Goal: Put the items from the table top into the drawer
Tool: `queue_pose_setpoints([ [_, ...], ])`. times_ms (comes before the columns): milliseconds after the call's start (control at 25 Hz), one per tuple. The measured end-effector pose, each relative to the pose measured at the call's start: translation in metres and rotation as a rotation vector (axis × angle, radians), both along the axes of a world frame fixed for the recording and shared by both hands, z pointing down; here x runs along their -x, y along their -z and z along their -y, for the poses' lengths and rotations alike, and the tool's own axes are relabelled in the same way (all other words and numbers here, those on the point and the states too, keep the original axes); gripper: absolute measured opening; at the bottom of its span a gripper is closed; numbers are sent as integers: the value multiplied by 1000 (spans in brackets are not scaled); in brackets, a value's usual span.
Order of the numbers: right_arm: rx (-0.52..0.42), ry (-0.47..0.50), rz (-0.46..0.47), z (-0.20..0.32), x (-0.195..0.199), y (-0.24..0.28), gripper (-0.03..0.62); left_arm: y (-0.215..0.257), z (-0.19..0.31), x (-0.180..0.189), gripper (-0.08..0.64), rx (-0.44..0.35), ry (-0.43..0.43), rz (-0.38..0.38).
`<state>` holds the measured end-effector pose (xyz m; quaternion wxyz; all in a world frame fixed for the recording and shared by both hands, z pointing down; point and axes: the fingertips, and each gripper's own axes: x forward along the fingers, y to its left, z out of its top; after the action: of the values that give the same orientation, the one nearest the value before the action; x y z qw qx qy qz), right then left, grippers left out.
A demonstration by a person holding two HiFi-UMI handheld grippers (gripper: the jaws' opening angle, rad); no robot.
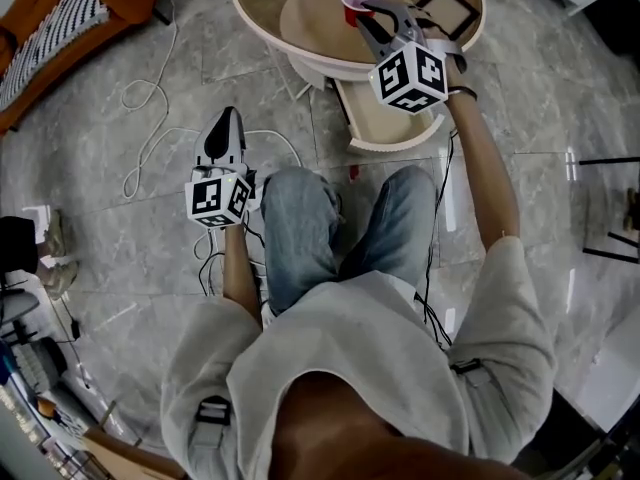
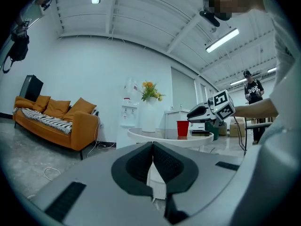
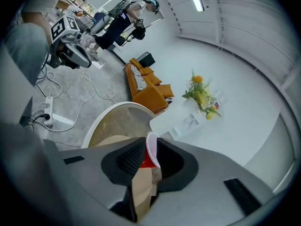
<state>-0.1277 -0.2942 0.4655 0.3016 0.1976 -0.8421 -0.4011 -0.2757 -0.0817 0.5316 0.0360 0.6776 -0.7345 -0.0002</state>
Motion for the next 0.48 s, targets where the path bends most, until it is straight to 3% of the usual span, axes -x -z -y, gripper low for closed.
queue_pose_setpoints([
  [200,46,-16,-57,7,5,-10,78,0,2,3,15,-10,11,4],
  [320,33,-27,-52,8,4,-8,41,1,3,5,15,-12,8,6],
  [480,13,-42,-30,7,-3,-2,40,0,10,3,15,-12,-8,-4],
])
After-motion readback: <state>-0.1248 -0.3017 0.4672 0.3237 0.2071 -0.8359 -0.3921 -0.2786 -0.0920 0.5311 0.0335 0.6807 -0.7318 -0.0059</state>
